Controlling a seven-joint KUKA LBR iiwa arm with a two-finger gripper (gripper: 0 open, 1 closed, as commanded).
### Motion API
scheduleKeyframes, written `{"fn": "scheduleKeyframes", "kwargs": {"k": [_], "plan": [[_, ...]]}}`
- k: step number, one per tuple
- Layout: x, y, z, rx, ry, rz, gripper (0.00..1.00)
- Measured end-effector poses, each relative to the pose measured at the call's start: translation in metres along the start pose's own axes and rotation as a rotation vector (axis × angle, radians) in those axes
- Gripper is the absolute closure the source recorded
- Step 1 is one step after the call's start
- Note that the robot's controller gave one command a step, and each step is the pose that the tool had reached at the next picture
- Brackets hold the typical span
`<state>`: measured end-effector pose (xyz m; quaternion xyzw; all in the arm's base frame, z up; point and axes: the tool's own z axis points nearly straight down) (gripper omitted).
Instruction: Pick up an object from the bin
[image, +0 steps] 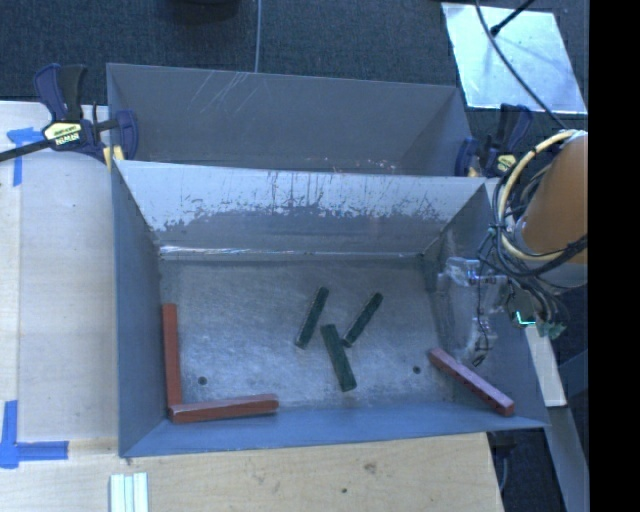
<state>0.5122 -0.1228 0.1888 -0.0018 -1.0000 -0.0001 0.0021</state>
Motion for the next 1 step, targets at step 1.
{"fn": "scheduleKeyframes", "kwargs": {"k": [1], "plan": [[-0.0869,0.03,0.1221,-0.001,-0.006,-0.137,0.0]]}}
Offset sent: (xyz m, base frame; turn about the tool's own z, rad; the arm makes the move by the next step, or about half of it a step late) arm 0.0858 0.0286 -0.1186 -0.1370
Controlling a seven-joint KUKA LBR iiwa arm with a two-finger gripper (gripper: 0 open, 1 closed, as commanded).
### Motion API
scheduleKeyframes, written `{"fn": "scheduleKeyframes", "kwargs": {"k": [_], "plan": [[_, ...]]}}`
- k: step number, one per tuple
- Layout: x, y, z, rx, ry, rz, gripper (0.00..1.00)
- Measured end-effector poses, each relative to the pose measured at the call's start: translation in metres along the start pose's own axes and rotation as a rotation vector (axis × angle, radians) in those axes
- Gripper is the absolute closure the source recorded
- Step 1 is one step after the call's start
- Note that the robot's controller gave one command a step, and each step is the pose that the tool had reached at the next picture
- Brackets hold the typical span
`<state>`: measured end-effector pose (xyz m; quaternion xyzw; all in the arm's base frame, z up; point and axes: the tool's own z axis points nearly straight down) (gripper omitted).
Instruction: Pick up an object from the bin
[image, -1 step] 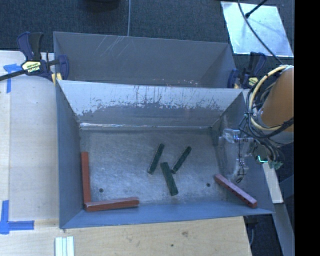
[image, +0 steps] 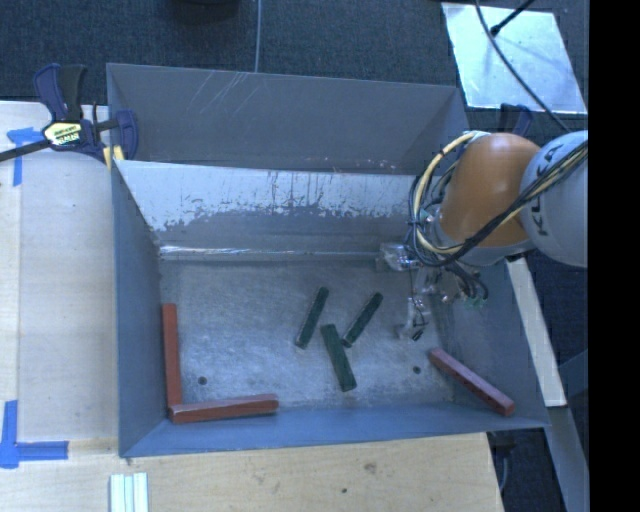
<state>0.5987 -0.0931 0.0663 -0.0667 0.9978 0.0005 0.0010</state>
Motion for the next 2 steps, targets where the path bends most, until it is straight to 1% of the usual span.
{"fn": "scheduleKeyframes", "kwargs": {"k": [1,2], "plan": [[-0.0005,-0.0017,-0.0047,0.003,-0.004,0.0,1.0],[-0.0002,-0.0016,-0.0043,0.003,-0.004,-0.001,0.0]]}}
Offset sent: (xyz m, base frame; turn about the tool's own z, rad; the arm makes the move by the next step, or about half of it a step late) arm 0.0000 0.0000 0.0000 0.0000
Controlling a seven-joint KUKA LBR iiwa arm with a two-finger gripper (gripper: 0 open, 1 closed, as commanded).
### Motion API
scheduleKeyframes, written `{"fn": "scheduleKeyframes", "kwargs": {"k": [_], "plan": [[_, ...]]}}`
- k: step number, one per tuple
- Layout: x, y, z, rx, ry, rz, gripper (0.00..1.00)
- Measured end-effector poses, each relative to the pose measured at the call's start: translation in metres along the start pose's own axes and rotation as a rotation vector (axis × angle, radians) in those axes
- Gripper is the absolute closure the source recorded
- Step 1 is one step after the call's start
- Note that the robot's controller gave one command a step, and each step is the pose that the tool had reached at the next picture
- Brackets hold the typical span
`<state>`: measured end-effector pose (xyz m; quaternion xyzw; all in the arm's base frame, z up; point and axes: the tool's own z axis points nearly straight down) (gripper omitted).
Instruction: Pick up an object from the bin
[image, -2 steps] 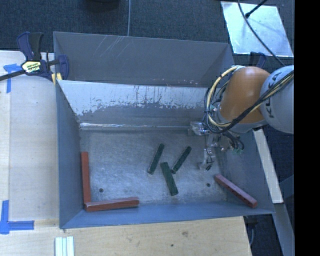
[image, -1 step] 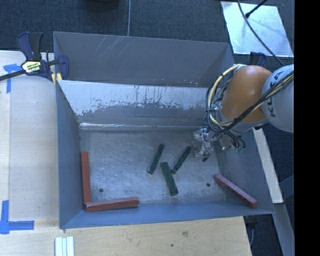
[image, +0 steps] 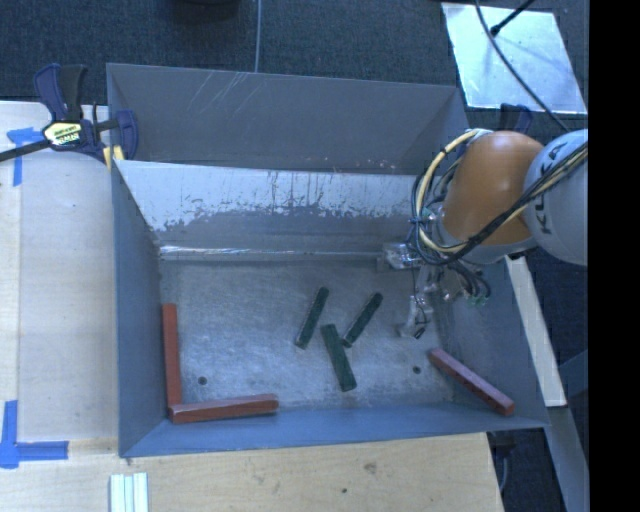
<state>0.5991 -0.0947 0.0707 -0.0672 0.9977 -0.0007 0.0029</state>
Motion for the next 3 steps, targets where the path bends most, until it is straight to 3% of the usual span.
{"fn": "scheduleKeyframes", "kwargs": {"k": [1,2,3], "plan": [[-0.0168,0.037,0.0001,-0.001,-0.003,-0.217,0.0],[-0.0171,0.0362,-0.0004,0.0,-0.004,-0.217,1.0],[-0.0166,0.0361,0.0001,0.0,-0.003,-0.217,0.0]]}}
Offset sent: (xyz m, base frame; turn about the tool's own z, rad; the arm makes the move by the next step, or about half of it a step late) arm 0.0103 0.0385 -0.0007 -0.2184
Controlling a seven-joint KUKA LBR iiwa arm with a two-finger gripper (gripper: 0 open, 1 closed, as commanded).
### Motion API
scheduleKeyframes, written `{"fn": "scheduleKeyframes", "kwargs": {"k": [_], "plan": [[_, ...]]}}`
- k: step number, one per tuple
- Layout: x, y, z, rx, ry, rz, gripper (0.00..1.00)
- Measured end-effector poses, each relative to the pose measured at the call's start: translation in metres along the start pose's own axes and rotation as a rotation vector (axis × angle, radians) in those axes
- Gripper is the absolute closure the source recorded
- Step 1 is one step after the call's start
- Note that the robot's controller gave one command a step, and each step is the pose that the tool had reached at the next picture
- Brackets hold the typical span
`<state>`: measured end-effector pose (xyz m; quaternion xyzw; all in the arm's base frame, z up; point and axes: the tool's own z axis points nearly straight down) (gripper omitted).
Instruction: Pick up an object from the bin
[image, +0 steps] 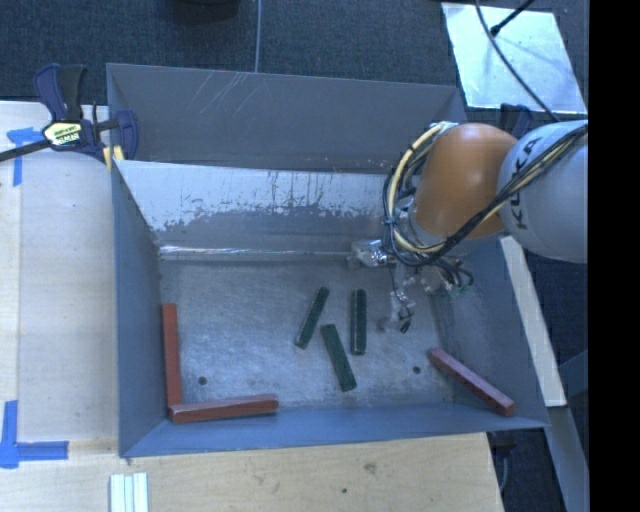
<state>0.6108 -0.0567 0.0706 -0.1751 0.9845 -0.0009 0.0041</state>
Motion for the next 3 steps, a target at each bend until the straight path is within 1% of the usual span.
{"fn": "scheduleKeyframes", "kwargs": {"k": [1,2,3], "plan": [[-0.002,0.048,0.0,-0.005,0.004,-0.379,0.0],[-0.003,0.047,-0.001,-0.004,0.003,-0.376,1.0],[0.004,0.054,-0.158,0.002,-0.004,-0.425,1.0]]}}
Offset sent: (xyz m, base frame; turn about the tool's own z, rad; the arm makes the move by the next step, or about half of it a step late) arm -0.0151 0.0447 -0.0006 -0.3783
